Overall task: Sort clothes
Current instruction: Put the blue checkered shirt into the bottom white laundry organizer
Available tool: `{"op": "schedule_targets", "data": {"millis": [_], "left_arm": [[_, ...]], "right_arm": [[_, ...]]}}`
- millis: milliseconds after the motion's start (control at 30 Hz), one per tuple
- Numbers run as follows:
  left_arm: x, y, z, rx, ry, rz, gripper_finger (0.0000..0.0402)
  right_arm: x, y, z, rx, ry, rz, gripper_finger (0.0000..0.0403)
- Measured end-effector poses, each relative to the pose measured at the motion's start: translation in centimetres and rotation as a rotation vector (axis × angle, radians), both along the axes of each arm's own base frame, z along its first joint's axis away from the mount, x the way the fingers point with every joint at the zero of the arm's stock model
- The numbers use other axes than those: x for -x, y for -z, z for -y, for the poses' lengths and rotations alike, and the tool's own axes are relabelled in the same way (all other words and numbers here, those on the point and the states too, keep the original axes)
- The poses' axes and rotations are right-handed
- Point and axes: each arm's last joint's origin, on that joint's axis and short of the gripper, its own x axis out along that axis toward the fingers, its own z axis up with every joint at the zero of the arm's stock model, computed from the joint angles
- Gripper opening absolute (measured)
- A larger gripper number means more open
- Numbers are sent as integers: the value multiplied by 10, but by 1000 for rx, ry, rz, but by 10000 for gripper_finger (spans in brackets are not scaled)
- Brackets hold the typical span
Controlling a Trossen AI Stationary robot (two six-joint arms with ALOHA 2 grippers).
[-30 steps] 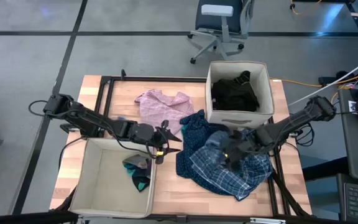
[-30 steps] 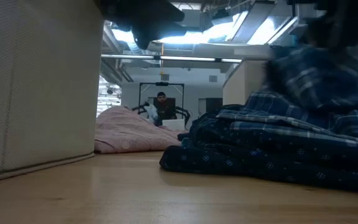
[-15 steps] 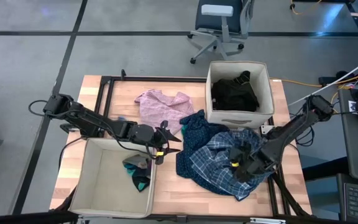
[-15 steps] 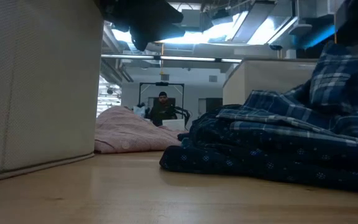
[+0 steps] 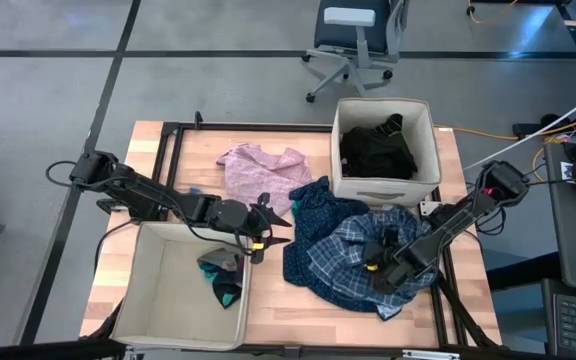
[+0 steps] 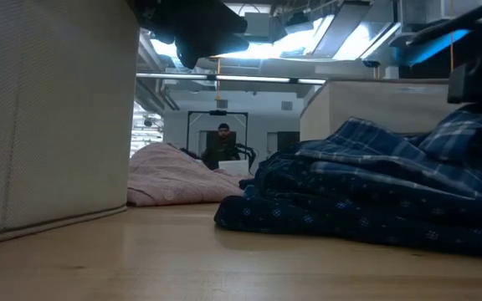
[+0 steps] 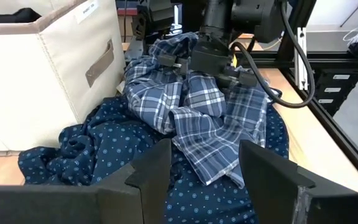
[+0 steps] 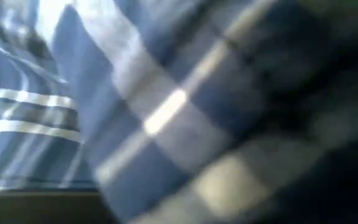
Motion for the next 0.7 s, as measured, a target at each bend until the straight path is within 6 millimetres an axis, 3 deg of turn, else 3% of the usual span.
{"op": "schedule_targets", "data": {"millis": [100, 267, 400, 567, 700], "left_arm": [[0, 0, 0, 1, -1, 0, 180], [0, 0, 0, 13, -5, 3, 180], [0, -1, 0, 61, -20, 7, 180], [1, -3, 3, 98, -25, 16, 180], [5, -17, 6, 162, -25, 56, 180]], "right_arm": [[1, -4, 1, 9, -23, -4, 22], [-4, -31, -3, 67, -23, -41, 30], [-12, -66, -8, 142, -55, -59, 9], [-20, -113, -12, 244, -71, -9, 16], [-27, -148, -16, 293, -114, 70, 7]]}}
